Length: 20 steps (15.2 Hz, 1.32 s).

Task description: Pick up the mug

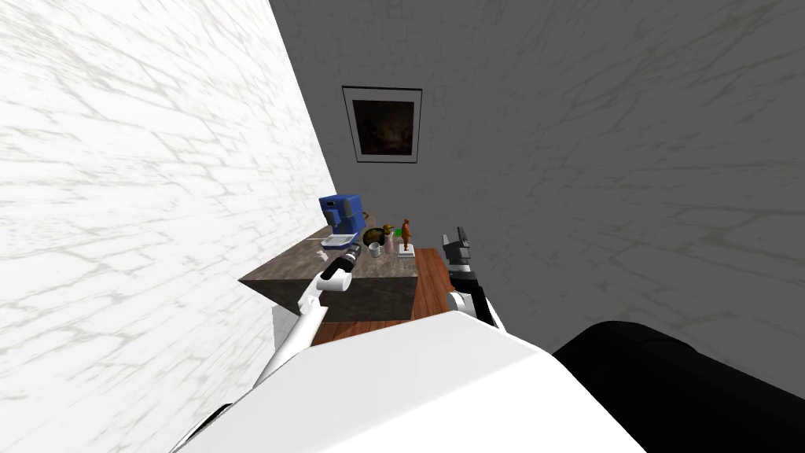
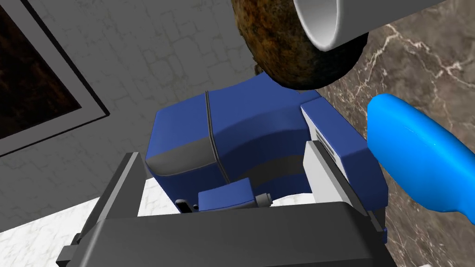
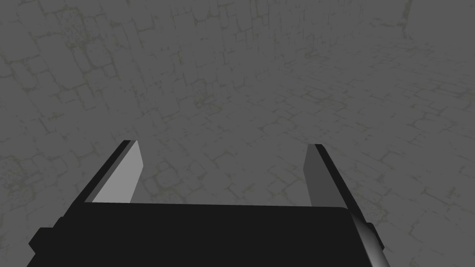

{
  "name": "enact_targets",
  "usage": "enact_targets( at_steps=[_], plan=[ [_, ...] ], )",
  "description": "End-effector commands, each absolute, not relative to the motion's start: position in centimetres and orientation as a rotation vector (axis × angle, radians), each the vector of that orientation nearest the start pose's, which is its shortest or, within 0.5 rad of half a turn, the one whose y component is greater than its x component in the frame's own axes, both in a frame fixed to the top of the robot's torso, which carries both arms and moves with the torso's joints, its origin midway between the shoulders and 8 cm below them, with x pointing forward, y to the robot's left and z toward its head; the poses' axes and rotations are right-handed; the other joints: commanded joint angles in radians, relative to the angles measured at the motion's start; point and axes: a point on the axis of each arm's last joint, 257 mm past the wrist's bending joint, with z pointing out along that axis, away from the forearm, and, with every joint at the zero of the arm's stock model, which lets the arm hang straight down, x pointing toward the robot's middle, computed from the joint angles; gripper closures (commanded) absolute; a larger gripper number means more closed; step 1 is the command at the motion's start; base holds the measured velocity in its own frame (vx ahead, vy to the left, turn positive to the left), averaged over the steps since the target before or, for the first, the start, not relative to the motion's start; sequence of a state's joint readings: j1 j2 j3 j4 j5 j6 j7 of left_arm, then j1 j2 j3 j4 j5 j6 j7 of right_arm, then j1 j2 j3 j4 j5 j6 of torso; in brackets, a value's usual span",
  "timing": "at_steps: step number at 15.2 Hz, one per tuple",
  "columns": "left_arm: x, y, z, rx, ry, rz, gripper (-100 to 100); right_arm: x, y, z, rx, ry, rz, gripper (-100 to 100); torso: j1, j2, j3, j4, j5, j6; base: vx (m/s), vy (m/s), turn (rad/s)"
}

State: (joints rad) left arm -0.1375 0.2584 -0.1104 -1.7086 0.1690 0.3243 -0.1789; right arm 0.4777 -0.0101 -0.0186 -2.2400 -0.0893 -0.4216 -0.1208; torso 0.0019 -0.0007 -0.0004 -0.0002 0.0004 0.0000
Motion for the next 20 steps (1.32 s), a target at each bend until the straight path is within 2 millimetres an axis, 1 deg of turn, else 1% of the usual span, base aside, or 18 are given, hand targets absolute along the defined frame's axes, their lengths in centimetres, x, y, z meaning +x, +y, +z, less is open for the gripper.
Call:
enact_targets(
  at_steps=[1,2,3,4,5,7,8,9,11,12,14,15,16,18,19,20],
  plan=[
    [58.4,19.6,-18.6,-0.964,1.567,-1.054,-100,36.3,-29.6,-0.1,0.834,0.590,1.435,0,0.000,0.000,0.000,0.000,0.000,0.000,0.001,0.031,-0.052],
    [58.8,19.7,-19.2,-0.977,1.587,-1.039,-100,36.3,-29.6,-0.1,0.834,0.590,1.435,0,0.000,0.000,0.000,0.000,0.000,0.000,-0.001,0.037,-0.048],
    [58.7,19.8,-20.1,-0.994,1.608,-1.023,-100,36.3,-29.6,-0.1,0.834,0.590,1.435,0,0.000,0.000,0.000,0.000,0.000,0.000,-0.001,0.028,-0.018],
    [58.7,19.9,-20.3,-0.999,1.614,-1.019,-100,36.3,-29.6,-0.1,0.834,0.590,1.435,0,0.000,0.000,0.000,0.000,0.000,0.000,0.000,0.016,0.002],
    [59.5,19.0,-20.9,-1.000,1.657,-1.010,-100,36.3,-29.6,-0.1,0.834,0.590,1.435,0,0.000,0.000,0.000,0.000,0.000,0.000,0.001,0.020,-0.034],
    [59.6,19.2,-22.0,-1.024,1.693,-0.982,-100,36.3,-29.6,-0.1,0.834,0.590,1.435,0,0.000,0.000,0.000,0.000,0.000,0.000,0.001,0.028,-0.041],
    [59.6,19.2,-22.0,-1.024,1.693,-0.982,-100,36.3,-29.6,-0.1,0.834,0.590,1.435,0,0.000,0.000,0.000,0.000,0.000,0.000,-0.001,0.015,0.001],
    [60.2,18.4,-22.8,-1.028,1.741,-0.967,-100,36.3,-29.6,-0.1,0.834,0.590,1.435,0,0.000,0.000,0.000,0.000,0.000,0.000,0.003,0.023,-0.031],
    [60.2,18.5,-23.6,-1.047,1.773,-0.942,-100,36.3,-29.6,-0.1,0.834,0.590,1.435,0,0.000,0.000,0.000,0.000,0.000,0.000,0.005,0.027,-0.040],
    [60.9,17.6,-23.9,-1.041,1.812,-0.935,-100,36.3,-29.6,-0.1,0.834,0.590,1.435,0,0.000,0.000,0.000,0.000,0.000,0.000,-0.003,0.033,-0.039],
    [60.8,17.8,-24.9,-1.064,1.847,-0.905,-100,36.3,-29.6,-0.1,0.834,0.590,1.435,0,0.000,0.000,0.000,0.000,0.000,0.000,0.002,0.033,-0.041],
    [60.7,17.8,-25.1,-1.068,1.854,-0.900,-100,36.3,-29.6,-0.1,0.834,0.590,1.435,0,0.000,0.000,0.000,0.000,0.000,0.000,0.005,0.018,0.003],
    [61.3,17.0,-25.4,-1.064,1.900,-0.885,-100,36.3,-29.6,-0.1,0.834,0.590,1.435,0,0.000,0.000,0.000,0.000,0.000,0.000,0.003,0.025,-0.026],
    [61.0,17.2,-26.4,-1.086,1.934,-0.855,-100,36.3,-29.6,-0.1,0.834,0.590,1.435,0,0.000,0.000,0.000,0.000,0.000,0.000,0.006,0.028,-0.039],
    [61.0,17.2,-26.4,-1.086,1.934,-0.855,-100,36.3,-29.6,-0.1,0.834,0.590,1.435,0,0.000,0.000,0.000,0.000,0.000,0.000,0.005,0.015,-0.002],
    [61.4,16.4,-26.7,-1.082,1.985,-0.835,-100,36.3,-29.6,-0.1,0.834,0.590,1.435,0,-0.001,0.000,0.000,0.000,0.000,0.000,0.008,0.023,-0.030]
  ],
)
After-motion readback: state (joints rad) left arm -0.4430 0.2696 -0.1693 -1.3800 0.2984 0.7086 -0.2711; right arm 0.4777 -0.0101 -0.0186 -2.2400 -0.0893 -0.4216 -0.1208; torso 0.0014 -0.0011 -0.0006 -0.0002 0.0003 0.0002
